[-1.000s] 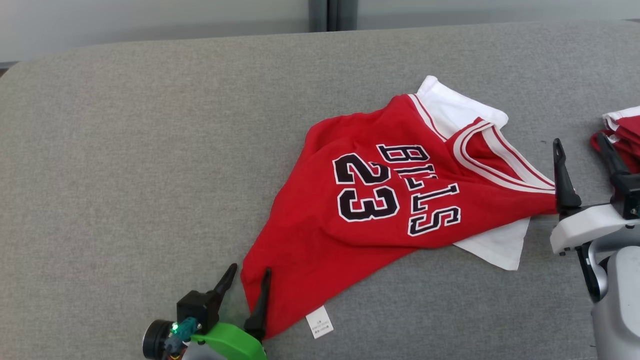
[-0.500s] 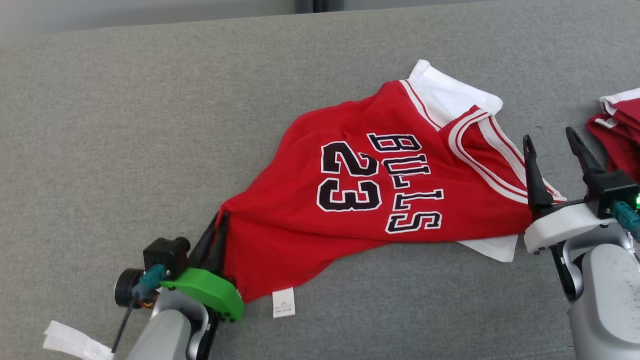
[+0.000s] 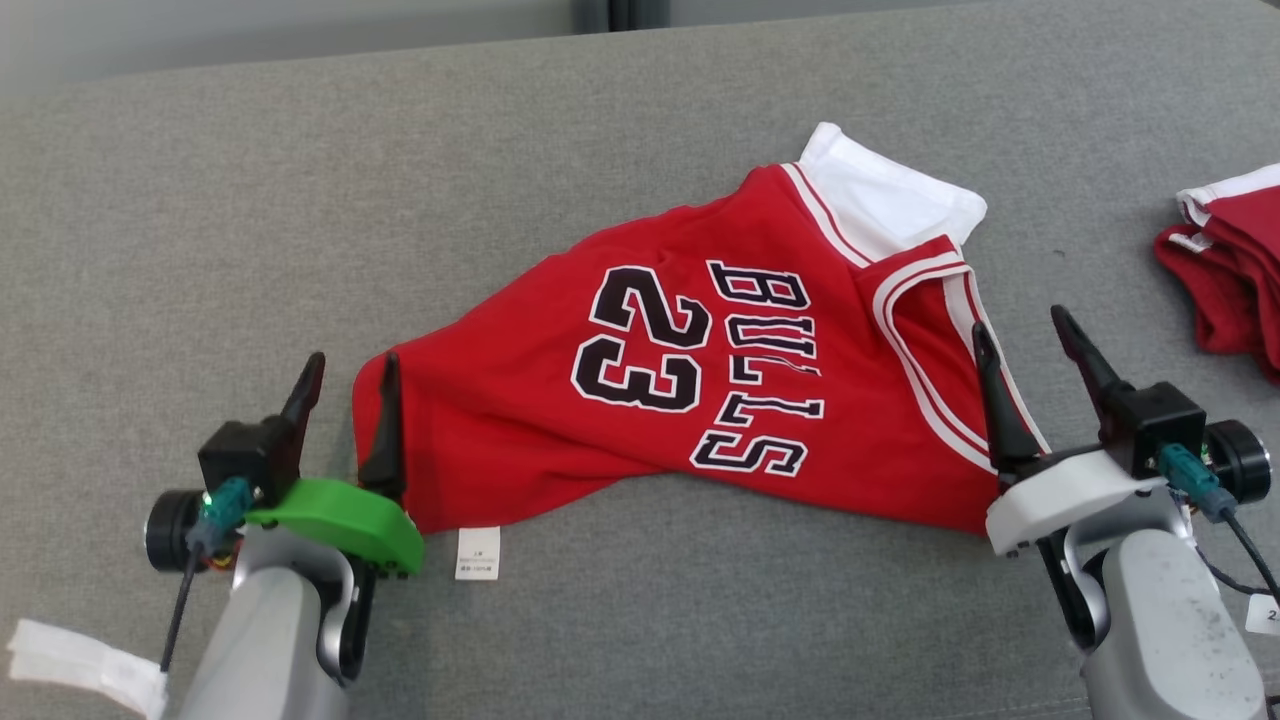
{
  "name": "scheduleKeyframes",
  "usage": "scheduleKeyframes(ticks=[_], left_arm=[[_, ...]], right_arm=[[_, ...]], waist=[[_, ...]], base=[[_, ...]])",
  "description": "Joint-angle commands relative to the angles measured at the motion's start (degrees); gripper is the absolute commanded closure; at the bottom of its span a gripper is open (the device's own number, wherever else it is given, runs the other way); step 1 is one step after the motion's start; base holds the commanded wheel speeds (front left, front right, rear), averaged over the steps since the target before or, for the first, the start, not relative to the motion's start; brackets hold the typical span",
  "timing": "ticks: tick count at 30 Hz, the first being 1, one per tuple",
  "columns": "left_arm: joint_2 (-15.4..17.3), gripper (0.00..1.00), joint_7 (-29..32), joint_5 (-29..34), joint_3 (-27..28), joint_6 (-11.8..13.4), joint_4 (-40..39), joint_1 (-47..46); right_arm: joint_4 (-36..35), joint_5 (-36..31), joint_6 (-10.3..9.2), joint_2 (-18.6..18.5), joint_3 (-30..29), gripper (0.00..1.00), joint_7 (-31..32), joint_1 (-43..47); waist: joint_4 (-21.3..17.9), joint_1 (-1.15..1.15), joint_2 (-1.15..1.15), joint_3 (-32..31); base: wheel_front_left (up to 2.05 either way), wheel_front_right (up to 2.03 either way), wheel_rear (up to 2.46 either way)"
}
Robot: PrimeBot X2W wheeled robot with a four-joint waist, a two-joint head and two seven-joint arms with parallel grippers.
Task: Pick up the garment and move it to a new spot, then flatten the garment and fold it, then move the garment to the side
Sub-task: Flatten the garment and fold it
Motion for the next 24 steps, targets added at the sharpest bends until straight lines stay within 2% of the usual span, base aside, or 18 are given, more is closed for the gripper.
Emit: scheduleKeyframes(ticks=[1, 8, 18, 19, 20, 22, 24], left_arm=[[-0.60, 0.00, -0.01, 0.86, 0.95, 0.14, -0.73, 2.45], [-2.70, 0.00, -0.01, 2.11, 3.02, 0.14, -5.70, 10.19], [-3.72, 0.00, -0.01, 2.84, 3.27, 0.14, -8.38, 13.39], [-3.76, 0.00, -0.01, 2.89, 3.25, 0.14, -8.42, 13.27], [-3.80, 0.00, -0.01, 2.94, 3.13, 0.14, -8.57, 13.05], [-3.87, 0.00, -0.01, 2.90, 2.99, 0.14, -8.82, 12.57], [-3.92, 0.00, -0.01, 2.81, 2.78, 0.14, -9.06, 12.12]], right_arm=[[0.54, 0.90, -0.11, 0.01, 0.58, 0.00, -0.14, 1.55], [3.59, 3.16, -0.11, -0.06, 5.46, 0.00, -0.14, 6.83], [8.12, 2.35, -0.11, -0.72, 4.21, 0.00, -0.14, 5.97], [8.94, 2.23, -0.10, -0.84, 4.40, 0.09, -0.14, 5.62], [9.85, 2.16, -0.11, -0.99, 4.44, 0.30, -0.14, 5.05], [11.07, 1.92, -0.11, -1.10, 4.75, 1.00, -0.14, 3.87], [11.90, 2.03, -0.10, -1.11, 4.88, 1.00, -0.14, 3.03]], waist=[[0.15, 0.00, 0.00, -0.78], [0.90, 0.00, 0.00, -2.39], [2.20, 0.00, 0.00, -2.34], [2.34, 0.00, 0.00, -2.24], [2.51, 0.00, 0.00, -2.07], [2.80, 0.00, 0.00, -1.76], [3.13, 0.00, 0.00, -1.44]], base=[[0.00, 0.00, 0.00], [0.00, 0.00, 0.00], [0.00, 0.00, 0.00], [0.00, 0.00, 0.00], [0.00, 0.00, 0.00], [0.00, 0.00, 0.00], [0.00, 0.00, 0.00]])
